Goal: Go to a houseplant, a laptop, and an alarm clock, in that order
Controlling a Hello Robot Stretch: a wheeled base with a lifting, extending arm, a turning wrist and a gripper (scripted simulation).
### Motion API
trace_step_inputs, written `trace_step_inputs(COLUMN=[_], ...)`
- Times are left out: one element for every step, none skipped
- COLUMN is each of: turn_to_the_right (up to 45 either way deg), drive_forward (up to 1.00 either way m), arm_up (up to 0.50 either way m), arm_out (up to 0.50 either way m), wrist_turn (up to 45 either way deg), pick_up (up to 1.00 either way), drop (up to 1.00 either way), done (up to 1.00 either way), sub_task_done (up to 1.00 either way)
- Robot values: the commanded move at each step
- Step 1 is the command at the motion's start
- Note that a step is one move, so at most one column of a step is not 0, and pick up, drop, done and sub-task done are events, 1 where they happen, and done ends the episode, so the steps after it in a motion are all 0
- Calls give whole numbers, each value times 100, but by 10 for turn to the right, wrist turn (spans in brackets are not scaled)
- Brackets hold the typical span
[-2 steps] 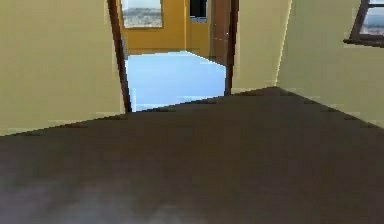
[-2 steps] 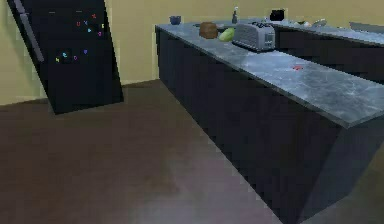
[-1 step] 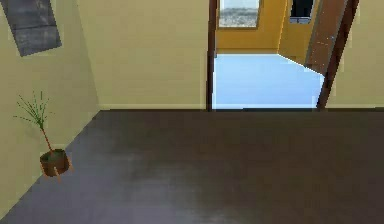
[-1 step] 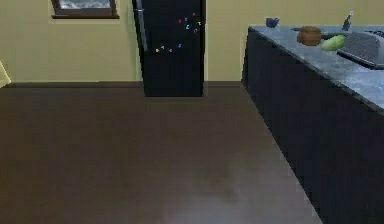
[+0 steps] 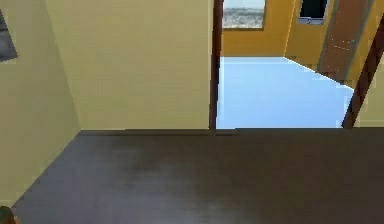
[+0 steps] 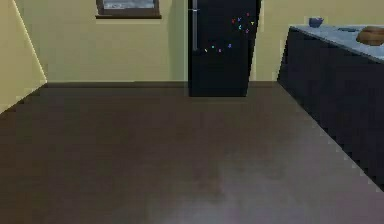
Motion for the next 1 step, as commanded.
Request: trace_step_inputs(turn_to_the_right=[-420], drive_forward=[0], arm_up=[0], arm_out=[0], wrist_turn=[0], pick_up=[0], drop=[0], done=[0], sub_task_done=[0])
